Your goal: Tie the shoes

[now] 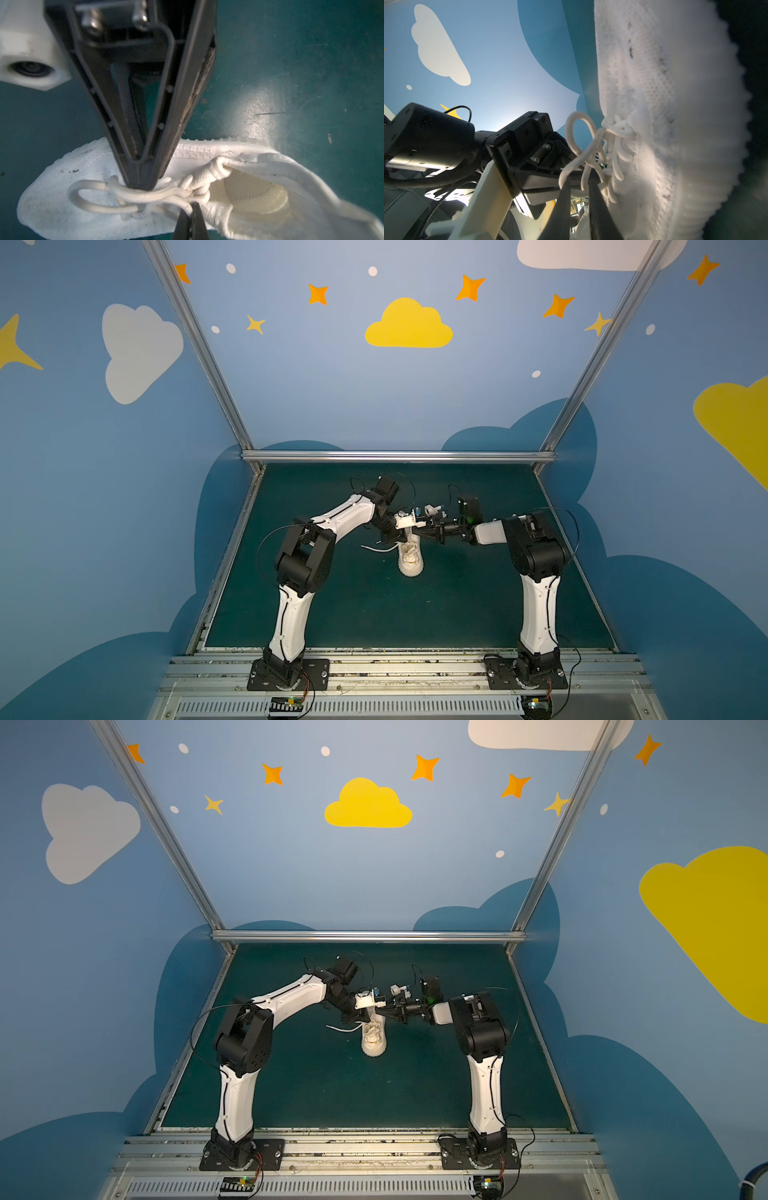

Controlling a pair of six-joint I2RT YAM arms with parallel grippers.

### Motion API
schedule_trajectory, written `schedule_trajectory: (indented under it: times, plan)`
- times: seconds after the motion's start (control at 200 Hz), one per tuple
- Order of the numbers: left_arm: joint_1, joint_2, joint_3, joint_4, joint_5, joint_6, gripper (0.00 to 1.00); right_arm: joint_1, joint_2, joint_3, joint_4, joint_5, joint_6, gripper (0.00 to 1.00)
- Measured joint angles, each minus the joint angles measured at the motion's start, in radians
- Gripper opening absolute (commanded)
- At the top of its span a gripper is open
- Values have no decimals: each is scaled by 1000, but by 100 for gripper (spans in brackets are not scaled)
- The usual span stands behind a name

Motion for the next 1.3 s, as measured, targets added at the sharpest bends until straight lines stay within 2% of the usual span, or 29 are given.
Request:
schedule_trajectory:
  times: [0.581, 0.951, 1.116, 1.196, 1.302]
  plan:
    - [5, 5, 15, 18, -8, -42, 3, 24, 23, 53, -45, -10, -27, 22]
    - [5, 6, 15, 23, -7, -55, 3, 29, 29, 57, -88, -10, -61, 16]
    - [5, 20, 26, 23, -3, -58, 3, 30, 29, 57, -112, -13, -76, 21]
    - [5, 23, 30, 22, -3, -58, 3, 30, 29, 58, -122, -14, -87, 20]
    - [5, 23, 32, 22, -3, -58, 3, 32, 29, 61, -134, -14, -92, 13]
